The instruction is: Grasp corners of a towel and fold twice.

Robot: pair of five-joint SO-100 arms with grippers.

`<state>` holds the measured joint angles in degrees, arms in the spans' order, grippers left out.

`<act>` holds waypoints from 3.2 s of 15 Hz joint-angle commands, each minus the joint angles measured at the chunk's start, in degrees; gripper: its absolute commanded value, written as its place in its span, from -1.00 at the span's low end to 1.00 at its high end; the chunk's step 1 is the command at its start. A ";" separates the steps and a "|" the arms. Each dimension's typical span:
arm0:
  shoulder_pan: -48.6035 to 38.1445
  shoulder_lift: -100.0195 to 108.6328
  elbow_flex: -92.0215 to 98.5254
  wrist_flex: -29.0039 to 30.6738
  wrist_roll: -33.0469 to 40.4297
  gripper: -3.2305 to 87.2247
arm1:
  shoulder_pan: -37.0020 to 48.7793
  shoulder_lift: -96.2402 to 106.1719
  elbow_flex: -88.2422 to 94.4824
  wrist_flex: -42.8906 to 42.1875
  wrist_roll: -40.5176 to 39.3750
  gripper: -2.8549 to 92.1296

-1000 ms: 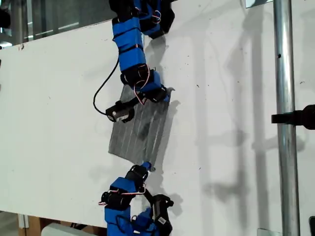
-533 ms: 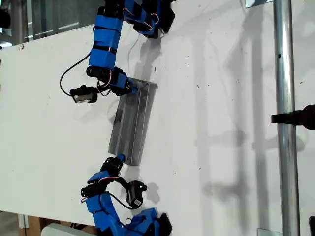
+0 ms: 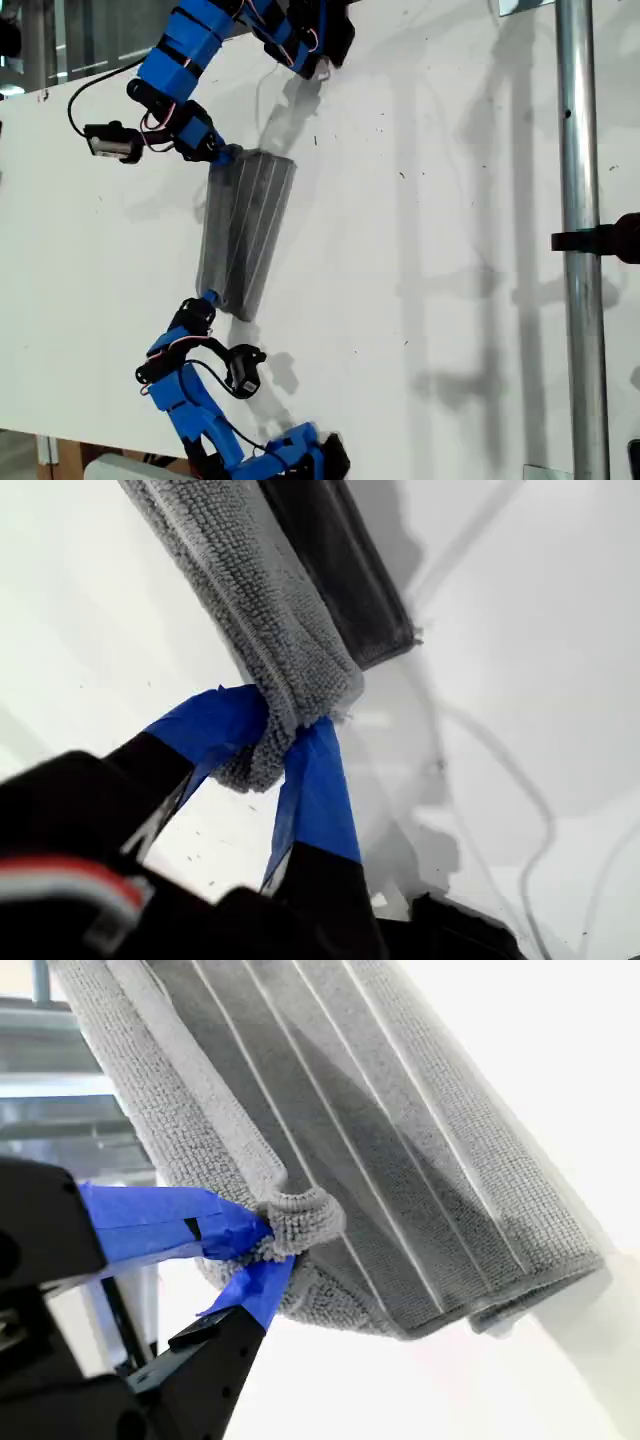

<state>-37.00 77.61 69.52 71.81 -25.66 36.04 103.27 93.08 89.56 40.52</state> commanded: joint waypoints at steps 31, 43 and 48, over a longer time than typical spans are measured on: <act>36.21 75.67 70.14 -9.14 -30.59 0.08 | -18.37 43.33 56.78 -29.36 34.80 -0.02; 45.00 121.03 96.15 -6.15 -37.97 -0.08 | -14.94 0.35 43.68 -46.85 48.43 -0.04; 46.49 121.03 96.68 -6.24 -38.94 -0.10 | -13.10 -13.18 30.06 -49.13 42.98 -0.10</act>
<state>8.88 198.28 166.55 66.36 -63.98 22.06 93.34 128.85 41.48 85.61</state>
